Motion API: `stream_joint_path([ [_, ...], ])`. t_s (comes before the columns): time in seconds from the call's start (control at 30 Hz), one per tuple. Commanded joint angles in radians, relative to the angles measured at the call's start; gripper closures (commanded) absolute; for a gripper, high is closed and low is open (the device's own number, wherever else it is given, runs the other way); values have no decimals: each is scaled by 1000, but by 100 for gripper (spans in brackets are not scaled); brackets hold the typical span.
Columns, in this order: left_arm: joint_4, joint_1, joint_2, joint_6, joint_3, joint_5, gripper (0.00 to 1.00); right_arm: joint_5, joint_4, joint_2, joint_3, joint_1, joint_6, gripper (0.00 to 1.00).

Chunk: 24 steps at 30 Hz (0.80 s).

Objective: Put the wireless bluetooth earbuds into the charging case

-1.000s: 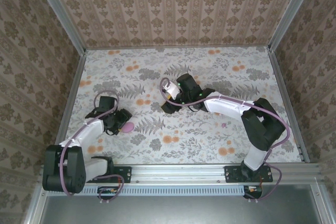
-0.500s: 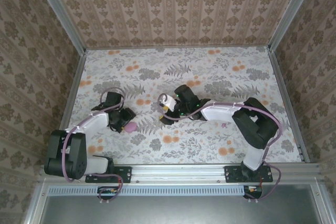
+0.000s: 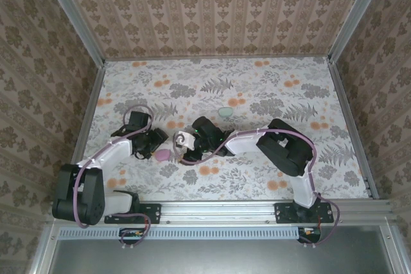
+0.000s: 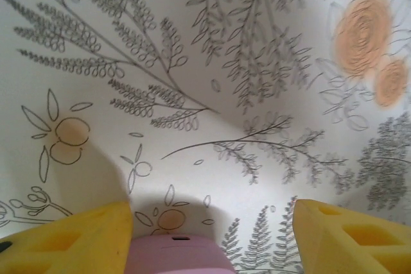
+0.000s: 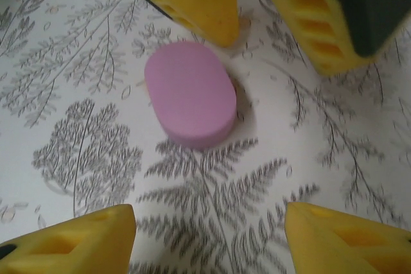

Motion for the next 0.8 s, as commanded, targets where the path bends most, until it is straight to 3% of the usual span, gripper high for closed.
stream_joint_path([
  [0.0, 0, 20, -14, 1, 20, 24, 32, -28, 54, 58, 61, 8, -33, 34],
  [0.17, -57, 78, -39, 34, 30, -17, 32, -91, 58, 120, 120, 17, -22, 34],
  [0.53, -96, 273, -128, 152, 33, 26, 31, -126, -3, 219, 242, 46, -41, 34],
  [0.77, -75, 294, -139, 165, 24, 47, 32, -131, -76, 239, 270, 60, -95, 46],
])
